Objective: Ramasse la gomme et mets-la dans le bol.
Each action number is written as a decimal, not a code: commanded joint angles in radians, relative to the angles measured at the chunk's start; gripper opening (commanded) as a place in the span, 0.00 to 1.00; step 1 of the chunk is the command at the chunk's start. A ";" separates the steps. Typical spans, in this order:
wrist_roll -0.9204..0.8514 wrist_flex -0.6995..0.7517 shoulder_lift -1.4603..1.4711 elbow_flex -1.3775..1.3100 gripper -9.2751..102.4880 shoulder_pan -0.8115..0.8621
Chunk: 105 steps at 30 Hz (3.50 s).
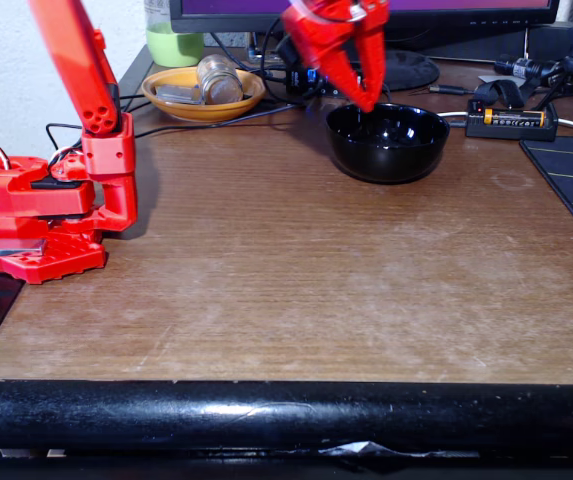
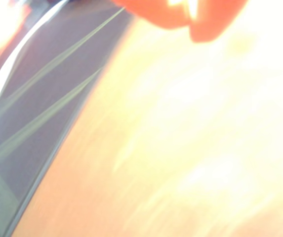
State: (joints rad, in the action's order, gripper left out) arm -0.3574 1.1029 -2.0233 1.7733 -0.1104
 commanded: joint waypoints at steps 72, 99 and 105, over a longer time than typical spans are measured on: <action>0.121 0.115 -1.304 1.322 0.03 0.060; 0.121 0.115 -1.304 1.322 0.03 0.060; 0.121 0.115 -1.304 1.322 0.03 0.060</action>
State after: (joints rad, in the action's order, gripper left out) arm -0.2424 1.2257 -3.3349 3.0726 -0.0491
